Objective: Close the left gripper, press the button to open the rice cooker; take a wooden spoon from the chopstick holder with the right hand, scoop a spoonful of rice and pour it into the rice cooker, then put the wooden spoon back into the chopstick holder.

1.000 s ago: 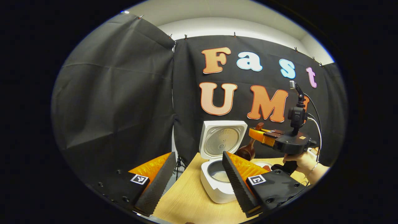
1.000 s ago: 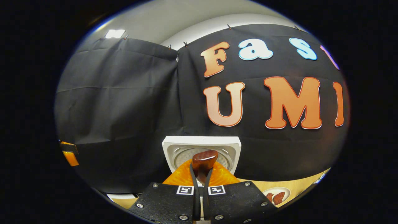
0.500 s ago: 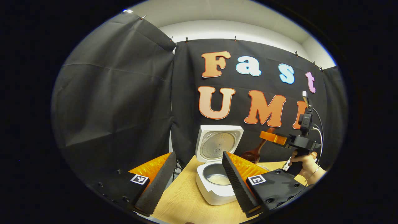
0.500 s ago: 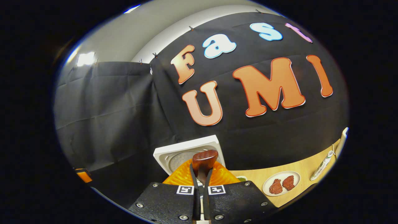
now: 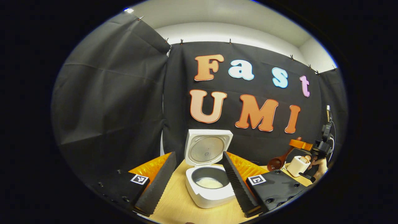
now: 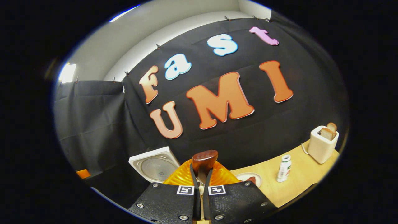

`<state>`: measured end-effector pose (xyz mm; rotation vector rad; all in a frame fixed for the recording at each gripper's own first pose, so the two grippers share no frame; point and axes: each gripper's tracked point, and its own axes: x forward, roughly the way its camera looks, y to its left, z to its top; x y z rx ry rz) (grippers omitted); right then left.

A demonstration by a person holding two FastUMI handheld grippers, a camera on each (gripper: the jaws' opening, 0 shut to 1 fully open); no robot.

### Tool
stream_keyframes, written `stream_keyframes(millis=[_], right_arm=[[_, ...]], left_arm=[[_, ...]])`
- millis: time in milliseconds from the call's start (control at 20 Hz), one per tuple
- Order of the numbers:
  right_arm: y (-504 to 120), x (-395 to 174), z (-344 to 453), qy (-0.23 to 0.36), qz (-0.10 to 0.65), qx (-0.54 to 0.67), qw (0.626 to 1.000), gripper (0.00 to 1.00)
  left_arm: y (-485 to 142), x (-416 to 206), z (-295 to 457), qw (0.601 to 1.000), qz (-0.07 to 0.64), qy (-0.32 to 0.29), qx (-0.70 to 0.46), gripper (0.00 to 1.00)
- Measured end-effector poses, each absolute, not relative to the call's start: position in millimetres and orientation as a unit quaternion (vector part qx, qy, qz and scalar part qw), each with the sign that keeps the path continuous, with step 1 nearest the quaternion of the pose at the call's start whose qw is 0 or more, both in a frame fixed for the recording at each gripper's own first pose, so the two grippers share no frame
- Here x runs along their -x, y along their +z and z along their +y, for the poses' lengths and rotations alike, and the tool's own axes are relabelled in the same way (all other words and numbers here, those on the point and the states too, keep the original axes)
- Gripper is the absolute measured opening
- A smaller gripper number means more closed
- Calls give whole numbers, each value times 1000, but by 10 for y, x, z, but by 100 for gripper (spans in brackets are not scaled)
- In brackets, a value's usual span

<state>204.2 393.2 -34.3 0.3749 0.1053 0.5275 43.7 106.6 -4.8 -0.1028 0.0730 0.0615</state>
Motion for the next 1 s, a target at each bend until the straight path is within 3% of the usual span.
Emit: stream_keyframes(millis=[500, 1000], right_arm=[[-883, -1861, 2632, 130, 86, -204, 967, 2], [-1775, -1545, 2048, 87, 147, -239, 956, 2]], left_arm=[[25, -431, 777, 999, 32, 13, 42, 100], [99, -448, 465, 999, 38, -2, 29, 100]])
